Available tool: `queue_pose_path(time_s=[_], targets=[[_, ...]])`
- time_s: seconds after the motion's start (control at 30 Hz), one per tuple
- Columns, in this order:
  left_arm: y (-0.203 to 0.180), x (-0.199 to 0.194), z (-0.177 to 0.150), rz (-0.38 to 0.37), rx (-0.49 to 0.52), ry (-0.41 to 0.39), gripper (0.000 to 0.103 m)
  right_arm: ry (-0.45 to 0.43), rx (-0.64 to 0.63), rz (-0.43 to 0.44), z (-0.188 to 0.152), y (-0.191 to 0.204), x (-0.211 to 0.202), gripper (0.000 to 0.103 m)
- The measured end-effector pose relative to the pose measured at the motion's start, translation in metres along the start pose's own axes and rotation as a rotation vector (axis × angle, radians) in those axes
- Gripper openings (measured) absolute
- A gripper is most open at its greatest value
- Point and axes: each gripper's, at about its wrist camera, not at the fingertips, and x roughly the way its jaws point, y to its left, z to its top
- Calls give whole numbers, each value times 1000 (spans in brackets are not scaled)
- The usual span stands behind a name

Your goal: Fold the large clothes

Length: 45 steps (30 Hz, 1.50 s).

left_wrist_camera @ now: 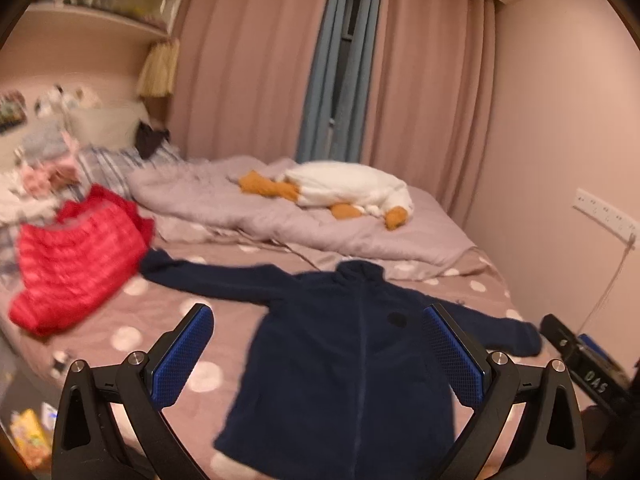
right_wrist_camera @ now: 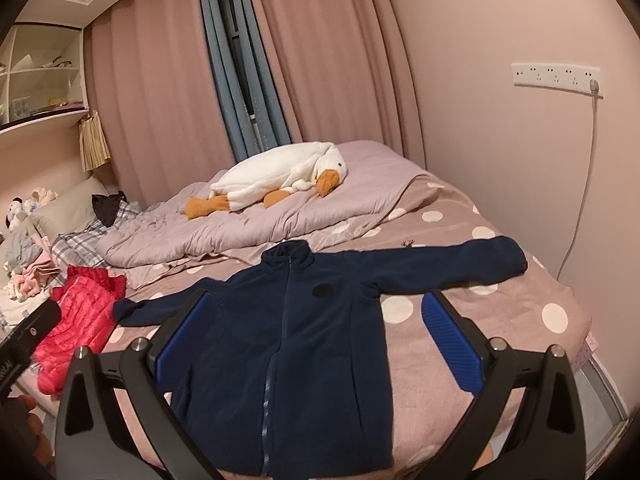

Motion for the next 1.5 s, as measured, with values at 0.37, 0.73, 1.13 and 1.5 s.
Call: queue_pose_path(time_s=[0.37, 0.73, 1.13, 1.5], targets=[[124, 137, 25, 92, -248, 38, 103, 59, 126, -76, 18, -93, 120, 103], [296, 308, -15, -17, -728, 206, 100, 192, 534, -340, 10, -283, 234, 96], [324, 413, -43, -26, -798, 301, 55, 180, 707, -429, -26, -353, 233, 94], [364, 406, -55, 26, -921, 198, 21, 42, 1039, -242, -48, -408, 228, 94]])
